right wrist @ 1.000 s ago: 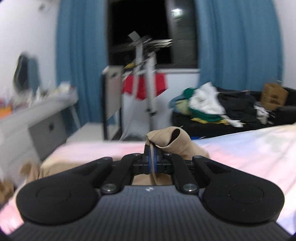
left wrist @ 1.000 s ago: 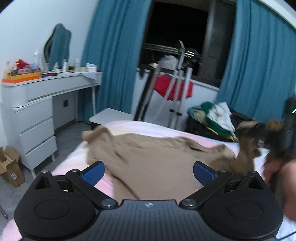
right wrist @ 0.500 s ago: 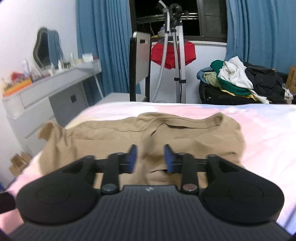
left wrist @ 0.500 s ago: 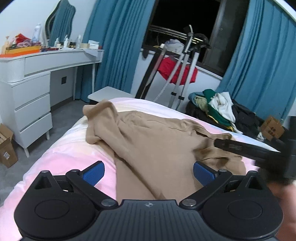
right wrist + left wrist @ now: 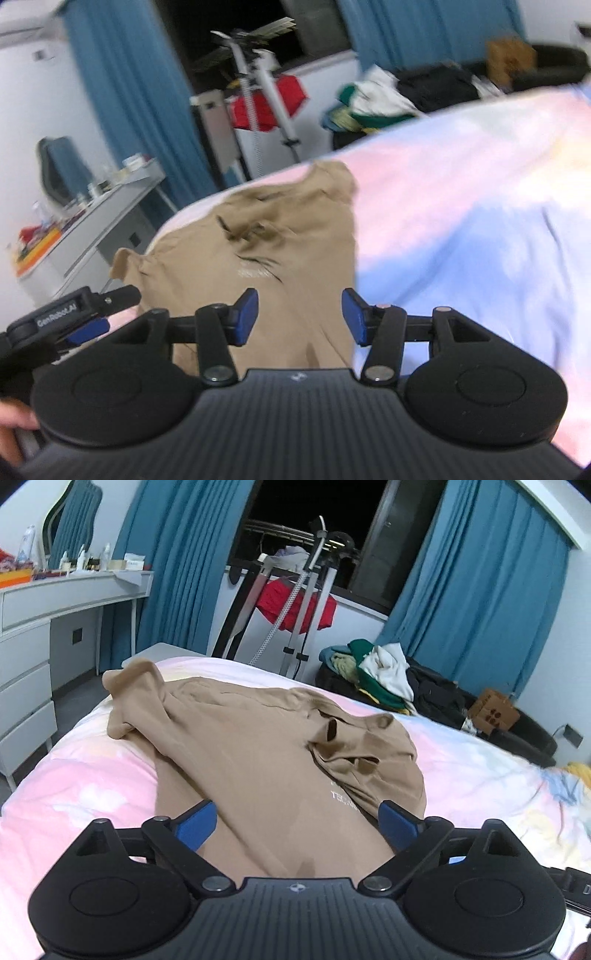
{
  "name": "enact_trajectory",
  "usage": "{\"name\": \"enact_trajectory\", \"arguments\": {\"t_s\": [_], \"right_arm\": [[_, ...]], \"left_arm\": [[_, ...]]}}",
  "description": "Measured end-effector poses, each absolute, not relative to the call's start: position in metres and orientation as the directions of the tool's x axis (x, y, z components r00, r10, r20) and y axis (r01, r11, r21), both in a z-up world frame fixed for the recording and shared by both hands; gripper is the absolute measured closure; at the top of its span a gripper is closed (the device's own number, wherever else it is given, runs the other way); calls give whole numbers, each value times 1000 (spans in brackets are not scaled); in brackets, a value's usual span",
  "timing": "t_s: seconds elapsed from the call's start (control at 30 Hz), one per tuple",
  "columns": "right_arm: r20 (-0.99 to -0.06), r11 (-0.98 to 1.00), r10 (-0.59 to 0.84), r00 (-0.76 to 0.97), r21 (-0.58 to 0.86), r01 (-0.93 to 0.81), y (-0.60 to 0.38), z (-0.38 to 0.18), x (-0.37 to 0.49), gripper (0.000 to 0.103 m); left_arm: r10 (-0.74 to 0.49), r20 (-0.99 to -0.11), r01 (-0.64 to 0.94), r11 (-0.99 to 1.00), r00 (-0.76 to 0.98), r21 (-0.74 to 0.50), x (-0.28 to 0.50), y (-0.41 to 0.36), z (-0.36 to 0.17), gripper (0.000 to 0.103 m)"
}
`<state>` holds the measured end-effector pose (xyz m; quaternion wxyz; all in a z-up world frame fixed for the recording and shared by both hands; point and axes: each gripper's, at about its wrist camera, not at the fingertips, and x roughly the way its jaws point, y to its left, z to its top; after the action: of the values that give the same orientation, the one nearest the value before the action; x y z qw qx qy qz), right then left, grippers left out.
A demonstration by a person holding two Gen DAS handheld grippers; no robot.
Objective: Fold clothes
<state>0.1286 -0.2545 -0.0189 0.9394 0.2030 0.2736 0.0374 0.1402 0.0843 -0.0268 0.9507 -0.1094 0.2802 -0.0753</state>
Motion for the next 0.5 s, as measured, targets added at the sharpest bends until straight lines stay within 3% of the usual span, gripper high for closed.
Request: {"name": "enact_trajectory", "arguments": {"t_s": [0.13,0.33,0.5], "right_arm": [[-492,903,138,860,419,95,-276,-26,124,51],[-469,874,104,877,463,144,-312,-36,135,48],[-477,849,85,875,495,187,-336,-50,145,48]], "left_arm": [[-200,-547,85,970,813,-228,160,56,-34,19],[-277,-564,94,939,778,-331,228,6,-47,25],[-228,-588,25,943,776,-333,288,-29,-68,31]]}}
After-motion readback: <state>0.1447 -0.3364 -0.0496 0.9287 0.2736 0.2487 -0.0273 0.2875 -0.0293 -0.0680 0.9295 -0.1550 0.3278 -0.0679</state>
